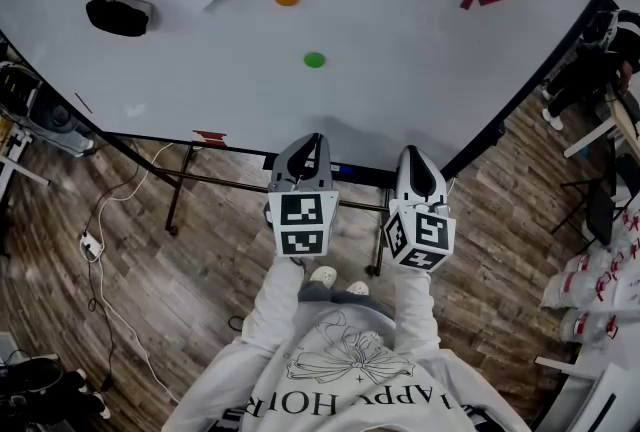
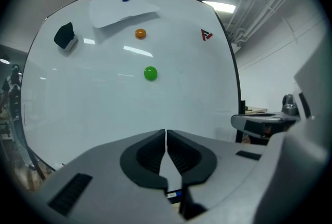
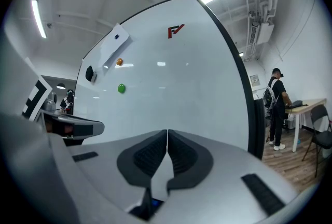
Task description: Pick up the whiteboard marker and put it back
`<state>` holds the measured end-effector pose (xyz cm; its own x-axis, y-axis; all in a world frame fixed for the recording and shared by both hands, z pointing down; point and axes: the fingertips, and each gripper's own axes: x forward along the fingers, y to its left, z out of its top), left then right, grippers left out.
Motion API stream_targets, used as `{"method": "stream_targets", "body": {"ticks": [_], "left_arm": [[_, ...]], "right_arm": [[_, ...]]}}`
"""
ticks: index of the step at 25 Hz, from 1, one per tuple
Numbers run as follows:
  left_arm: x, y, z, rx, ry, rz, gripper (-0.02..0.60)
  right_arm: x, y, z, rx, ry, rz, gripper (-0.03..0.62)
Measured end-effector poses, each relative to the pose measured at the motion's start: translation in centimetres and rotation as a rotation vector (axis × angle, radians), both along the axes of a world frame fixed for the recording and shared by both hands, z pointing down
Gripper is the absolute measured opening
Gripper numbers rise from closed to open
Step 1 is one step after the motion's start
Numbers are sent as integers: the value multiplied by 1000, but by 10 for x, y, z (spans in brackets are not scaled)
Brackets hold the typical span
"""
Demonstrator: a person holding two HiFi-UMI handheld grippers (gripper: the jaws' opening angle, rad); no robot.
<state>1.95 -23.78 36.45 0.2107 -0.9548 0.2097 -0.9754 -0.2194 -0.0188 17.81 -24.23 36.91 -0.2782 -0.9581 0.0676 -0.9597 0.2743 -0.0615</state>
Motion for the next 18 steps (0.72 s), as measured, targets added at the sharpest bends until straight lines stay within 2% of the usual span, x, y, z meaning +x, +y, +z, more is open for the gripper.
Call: {"method": "stream_targets", "body": {"ticks": [18], "left_arm": [[0,-2,1,-5,-6,4,14]], "right_arm": [[4,-3,-3,5,13,6,8]]}}
